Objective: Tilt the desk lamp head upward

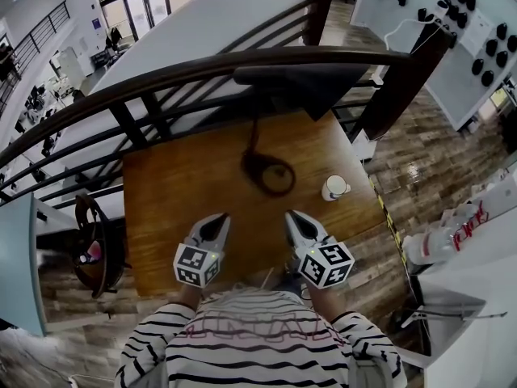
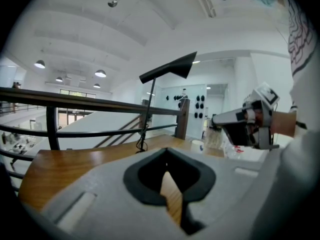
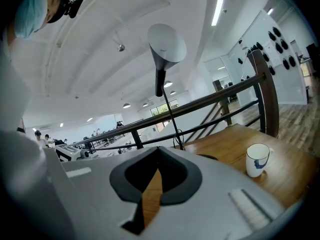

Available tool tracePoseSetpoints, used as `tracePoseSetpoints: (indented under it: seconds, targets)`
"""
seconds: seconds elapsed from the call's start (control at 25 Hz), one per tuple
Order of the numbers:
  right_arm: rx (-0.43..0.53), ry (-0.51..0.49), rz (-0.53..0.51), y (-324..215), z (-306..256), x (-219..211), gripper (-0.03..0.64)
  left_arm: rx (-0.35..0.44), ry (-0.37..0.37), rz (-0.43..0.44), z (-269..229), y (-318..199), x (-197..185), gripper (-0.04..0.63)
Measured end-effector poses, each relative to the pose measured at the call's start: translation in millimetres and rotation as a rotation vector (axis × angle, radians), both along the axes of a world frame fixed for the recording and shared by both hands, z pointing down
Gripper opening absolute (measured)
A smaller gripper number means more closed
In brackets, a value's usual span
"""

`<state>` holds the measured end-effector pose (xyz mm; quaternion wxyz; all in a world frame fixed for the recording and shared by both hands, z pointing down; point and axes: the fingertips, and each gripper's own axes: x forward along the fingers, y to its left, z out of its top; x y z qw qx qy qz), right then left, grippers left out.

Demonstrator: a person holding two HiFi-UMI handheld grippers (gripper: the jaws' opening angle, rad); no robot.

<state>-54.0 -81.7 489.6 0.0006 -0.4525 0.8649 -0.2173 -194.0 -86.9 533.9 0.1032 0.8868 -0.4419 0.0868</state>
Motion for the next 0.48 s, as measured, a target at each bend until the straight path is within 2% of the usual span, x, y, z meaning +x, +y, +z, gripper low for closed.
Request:
tracePoseSetpoints:
  seconds: [0.16, 0.48]
  targets:
    - [-0.005, 0.035, -0.003, -3.4, 2.3, -8.8, 0.0, -0.006, 0.0, 0.003, 1.2, -4.3, -7.3, 0.003]
    - [-0.008, 0.037, 0.004, -14.1, 1.1, -12.4, 0.0, -0.021, 0.009, 0.015, 5.7, -16.2, -10.0, 0.003]
